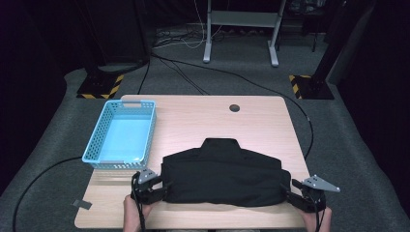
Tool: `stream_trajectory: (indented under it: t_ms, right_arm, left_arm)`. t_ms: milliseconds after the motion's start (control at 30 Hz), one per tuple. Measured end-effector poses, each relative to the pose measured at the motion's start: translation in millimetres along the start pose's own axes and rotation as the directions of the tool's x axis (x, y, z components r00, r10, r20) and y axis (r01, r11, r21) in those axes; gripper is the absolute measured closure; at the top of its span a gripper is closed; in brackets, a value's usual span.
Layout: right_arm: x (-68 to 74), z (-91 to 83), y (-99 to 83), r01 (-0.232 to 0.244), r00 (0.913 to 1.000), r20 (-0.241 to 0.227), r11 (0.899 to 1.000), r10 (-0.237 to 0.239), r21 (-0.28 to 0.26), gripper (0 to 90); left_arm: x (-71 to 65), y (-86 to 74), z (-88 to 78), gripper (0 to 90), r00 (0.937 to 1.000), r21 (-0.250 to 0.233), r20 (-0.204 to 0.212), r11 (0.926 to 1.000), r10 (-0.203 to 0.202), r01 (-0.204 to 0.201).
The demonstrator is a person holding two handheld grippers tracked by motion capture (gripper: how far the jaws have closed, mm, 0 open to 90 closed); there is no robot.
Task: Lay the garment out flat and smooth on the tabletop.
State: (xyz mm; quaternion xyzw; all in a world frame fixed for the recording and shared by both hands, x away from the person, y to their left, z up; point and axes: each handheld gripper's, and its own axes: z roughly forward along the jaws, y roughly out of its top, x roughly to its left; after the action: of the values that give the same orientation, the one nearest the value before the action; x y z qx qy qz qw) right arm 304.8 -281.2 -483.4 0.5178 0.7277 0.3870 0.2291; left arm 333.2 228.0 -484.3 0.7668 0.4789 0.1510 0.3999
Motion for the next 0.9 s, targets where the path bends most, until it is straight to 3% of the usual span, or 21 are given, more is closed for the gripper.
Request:
stream_trajectory:
  t_ms: [100,200,267,300,467,533,667,900]
  right_arm:
    - [-2.5,8.9,12.0,-0.016,0.9998,-0.008,1.0,0.017,0.017,29.3]
    - [-4.8,24.1,19.6,-0.042,0.9988,-0.024,0.998,0.043,0.045,26.0]
    - [-5.4,33.9,21.6,-0.048,0.9983,-0.03,0.997,0.05,0.067,30.7]
    - [-5.5,37.7,21.8,-0.051,0.9979,-0.035,0.996,0.054,0.073,34.6]
    - [-5.8,44.3,21.2,-0.049,0.9979,-0.038,0.996,0.052,0.072,64.8]
    - [-5.8,42.5,21.3,-0.045,0.9984,-0.031,0.997,0.047,0.06,73.5]
    - [-2.9,31.1,20.8,-0.022,0.9994,-0.027,1.0,0.022,0.021,82.0]
    - [11.4,1.3,9.9,0.038,0.9991,-0.02,0.999,-0.038,-0.012,83.7]
  left_arm:
    - [9.6,12.0,12.5,37.5,0.9993,0.021,-0.006,0.9991,-0.036,0.036]
    - [15.9,18.5,30.3,36.3,0.9988,0.067,-0.02,0.9966,-0.045,0.047]
    - [17.0,19.0,40.1,40.8,0.9986,0.086,-0.018,0.995,-0.05,0.052]
    - [16.5,18.6,43.1,47.4,0.9987,0.089,-0.011,0.9947,-0.049,0.05]
    - [9.8,17.6,47.8,80.3,0.9999,0.077,0.0,0.9969,-0.014,0.014]
    - [7.3,18.0,46.0,85.7,1.0,0.07,-0.004,0.9975,0.007,-0.007]
    - [4.3,16.3,36.8,87.2,0.9996,0.056,-0.003,0.998,0.028,-0.028]
    - [-6.1,-0.8,12.9,87.2,0.9987,0.033,0.029,0.9985,0.042,-0.043]
